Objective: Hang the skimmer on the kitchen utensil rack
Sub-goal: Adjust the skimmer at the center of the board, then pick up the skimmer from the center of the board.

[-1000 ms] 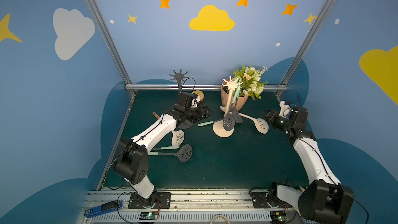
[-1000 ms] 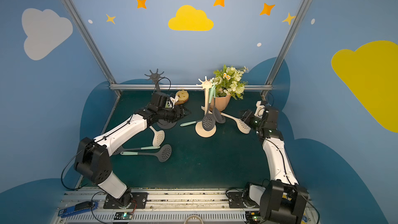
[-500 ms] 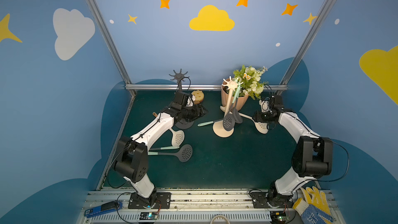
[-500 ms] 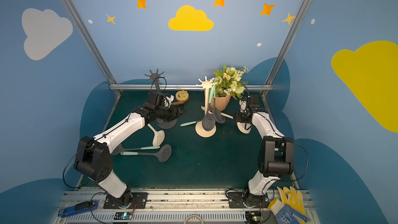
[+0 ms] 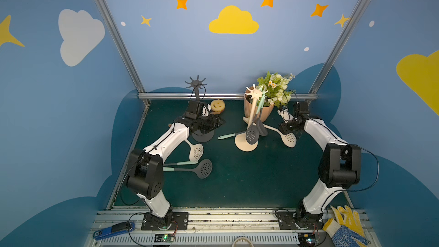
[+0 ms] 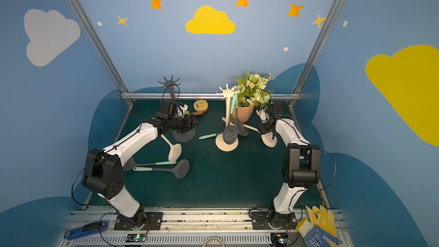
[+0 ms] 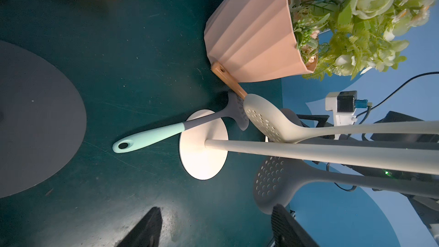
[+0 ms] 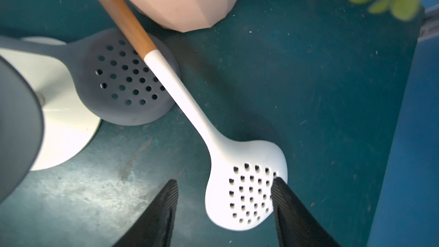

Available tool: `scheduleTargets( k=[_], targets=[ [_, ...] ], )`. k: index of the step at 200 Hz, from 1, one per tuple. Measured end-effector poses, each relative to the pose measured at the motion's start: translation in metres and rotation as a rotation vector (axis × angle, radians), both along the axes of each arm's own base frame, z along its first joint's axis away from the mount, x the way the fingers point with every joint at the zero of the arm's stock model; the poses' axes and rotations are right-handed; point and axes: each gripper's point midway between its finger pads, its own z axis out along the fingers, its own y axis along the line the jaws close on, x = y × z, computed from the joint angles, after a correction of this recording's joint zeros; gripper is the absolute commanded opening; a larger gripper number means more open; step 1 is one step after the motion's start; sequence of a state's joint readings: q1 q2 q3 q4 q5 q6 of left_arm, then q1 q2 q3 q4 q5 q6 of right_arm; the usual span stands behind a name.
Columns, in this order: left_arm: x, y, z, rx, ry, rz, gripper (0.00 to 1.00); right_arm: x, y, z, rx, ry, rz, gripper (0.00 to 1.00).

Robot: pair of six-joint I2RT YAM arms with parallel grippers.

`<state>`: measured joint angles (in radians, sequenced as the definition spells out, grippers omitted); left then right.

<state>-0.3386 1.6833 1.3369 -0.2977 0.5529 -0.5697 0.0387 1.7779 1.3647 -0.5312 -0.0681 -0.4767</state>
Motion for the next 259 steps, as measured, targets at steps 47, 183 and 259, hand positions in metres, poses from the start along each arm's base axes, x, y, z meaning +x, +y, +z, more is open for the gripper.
scheduleTargets(
  k=[47, 183, 259],
  targets=[
    [0.000, 0.001, -0.001, 0.010, -0.005, -0.004, 0.74, 0.007, 0.017, -0.016, -0.090, -0.034, 0.149, 0.62],
    [-0.002, 0.002, 0.011, 0.007, -0.036, -0.005, 0.73, 0.033, 0.015, -0.071, -0.365, -0.058, 0.268, 0.53],
    [-0.004, 0.004, 0.023, -0.002, -0.061, -0.002, 0.73, 0.038, 0.004, -0.072, -0.492, -0.106, 0.294, 0.19]
  ],
)
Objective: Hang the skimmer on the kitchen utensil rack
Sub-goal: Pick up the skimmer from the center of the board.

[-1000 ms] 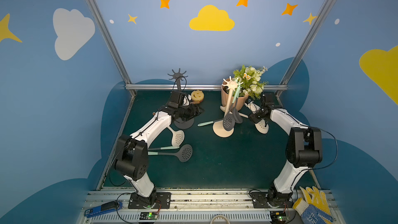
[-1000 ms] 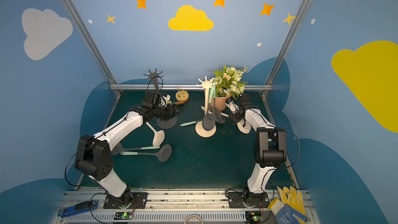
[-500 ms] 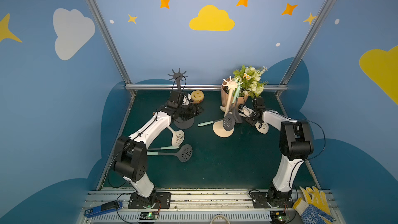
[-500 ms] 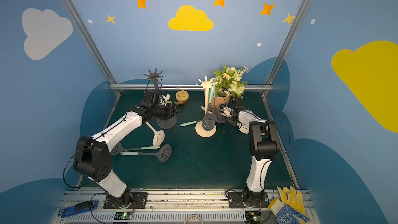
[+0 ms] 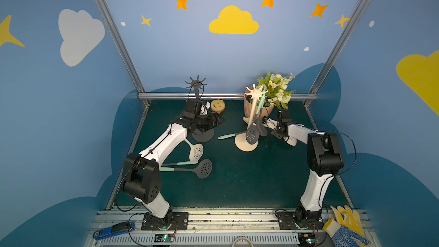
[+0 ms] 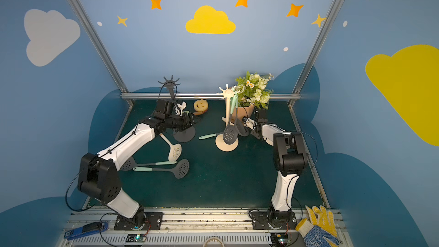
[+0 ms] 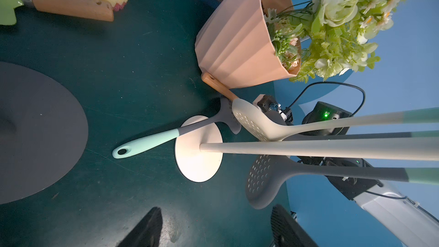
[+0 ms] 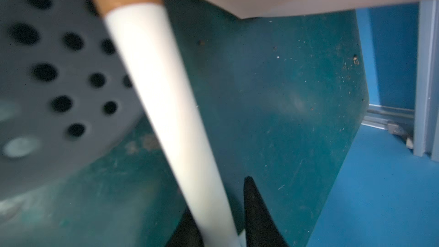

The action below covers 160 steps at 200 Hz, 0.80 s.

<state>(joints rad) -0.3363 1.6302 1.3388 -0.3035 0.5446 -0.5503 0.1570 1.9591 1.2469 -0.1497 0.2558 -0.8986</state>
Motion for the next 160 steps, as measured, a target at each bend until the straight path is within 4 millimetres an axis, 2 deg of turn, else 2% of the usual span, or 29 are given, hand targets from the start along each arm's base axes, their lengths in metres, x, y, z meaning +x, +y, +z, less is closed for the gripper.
scheduleTargets(
  k=[34, 74, 107, 160],
  targets=[
    [0.000, 0.000, 0.000, 0.000, -0.001, -0.001, 0.73, -0.004, -0.002, 0.008, -0.039, -0.018, 0.006, 0.15],
    [0.000, 0.000, 0.000, 0.000, -0.001, 0.000, 0.73, -0.009, -0.008, 0.027, -0.039, -0.055, -0.029, 0.09],
    [0.000, 0.000, 0.000, 0.000, -0.002, 0.000, 0.73, -0.012, -0.014, 0.041, -0.042, -0.080, -0.070, 0.08],
    [0.001, 0.000, 0.002, -0.002, -0.009, 0.001, 0.73, -0.030, -0.020, 0.053, -0.038, -0.067, -0.102, 0.08]
  ],
)
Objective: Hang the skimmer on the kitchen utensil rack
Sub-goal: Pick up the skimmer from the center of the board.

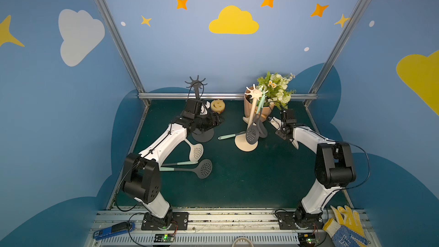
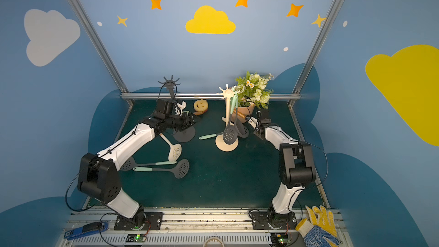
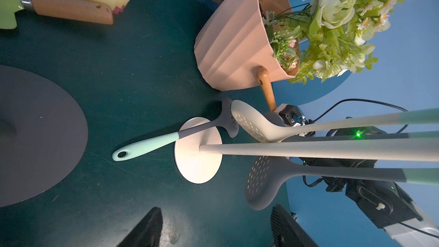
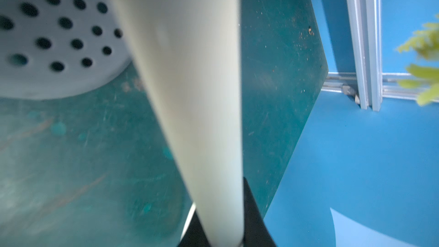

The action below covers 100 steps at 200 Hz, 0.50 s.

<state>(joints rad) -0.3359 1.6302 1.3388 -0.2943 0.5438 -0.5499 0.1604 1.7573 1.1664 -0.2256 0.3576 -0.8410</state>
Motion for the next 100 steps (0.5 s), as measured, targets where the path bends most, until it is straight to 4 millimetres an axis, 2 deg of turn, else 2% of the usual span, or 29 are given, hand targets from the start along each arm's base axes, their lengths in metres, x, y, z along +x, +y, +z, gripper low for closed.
scheduleTargets(
  k=[100],
  targets=[
    [0.000, 0.001, 0.011, -0.008, -0.033, 0.004, 0.73, -0.024, -0.014, 0.052, 0.100, -0.128, -0.137, 0.07]
  ],
)
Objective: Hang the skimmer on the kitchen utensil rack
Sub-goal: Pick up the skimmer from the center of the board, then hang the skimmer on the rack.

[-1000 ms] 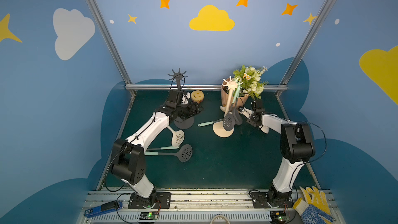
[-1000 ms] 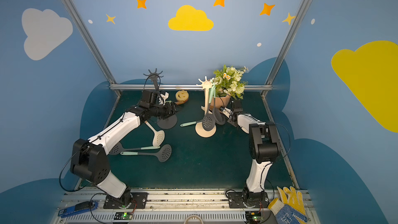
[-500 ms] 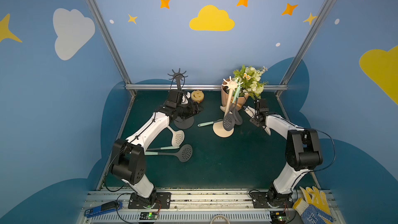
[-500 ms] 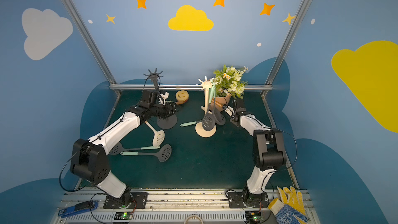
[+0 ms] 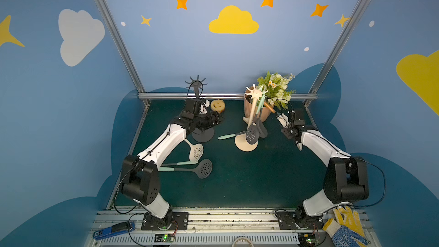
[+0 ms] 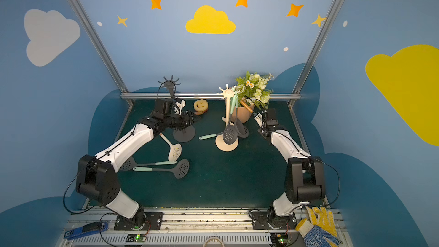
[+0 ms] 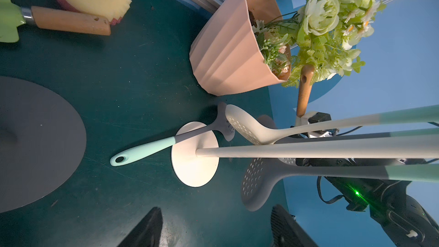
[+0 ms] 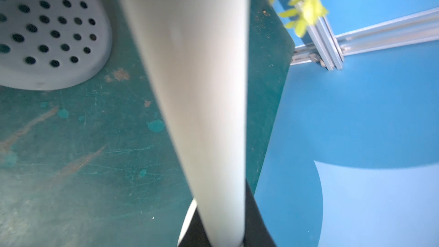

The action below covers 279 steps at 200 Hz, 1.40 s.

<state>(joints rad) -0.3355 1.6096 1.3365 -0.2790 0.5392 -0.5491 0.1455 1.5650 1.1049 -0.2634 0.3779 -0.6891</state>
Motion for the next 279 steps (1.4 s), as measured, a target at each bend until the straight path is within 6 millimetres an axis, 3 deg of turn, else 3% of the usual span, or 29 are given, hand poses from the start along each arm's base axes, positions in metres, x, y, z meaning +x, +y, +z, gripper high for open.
scheduleTargets(
  k=[102, 136, 176, 236, 279],
  targets=[
    [0.000, 0.000, -0.002, 0.010, -0.012, -0.006, 0.73, -0.032, 0.014, 0.065, 0.224, -0.153, -0.050, 0.07],
    [-0.002, -0.004, -0.001, 0.011, -0.019, -0.020, 0.73, -0.053, 0.019, 0.081, 0.337, -0.168, -0.083, 0.07],
    [-0.007, -0.011, 0.003, 0.006, -0.035, -0.050, 0.73, -0.086, 0.031, 0.119, 0.531, -0.254, -0.079, 0.07],
    [-0.021, -0.019, 0.029, -0.040, -0.113, -0.108, 0.73, -0.135, 0.078, 0.143, 0.823, -0.238, 0.118, 0.07],
    [-0.034, -0.023, 0.050, -0.076, -0.198, -0.165, 0.73, -0.154, 0.119, 0.131, 0.991, -0.102, 0.273, 0.06]
  ],
)
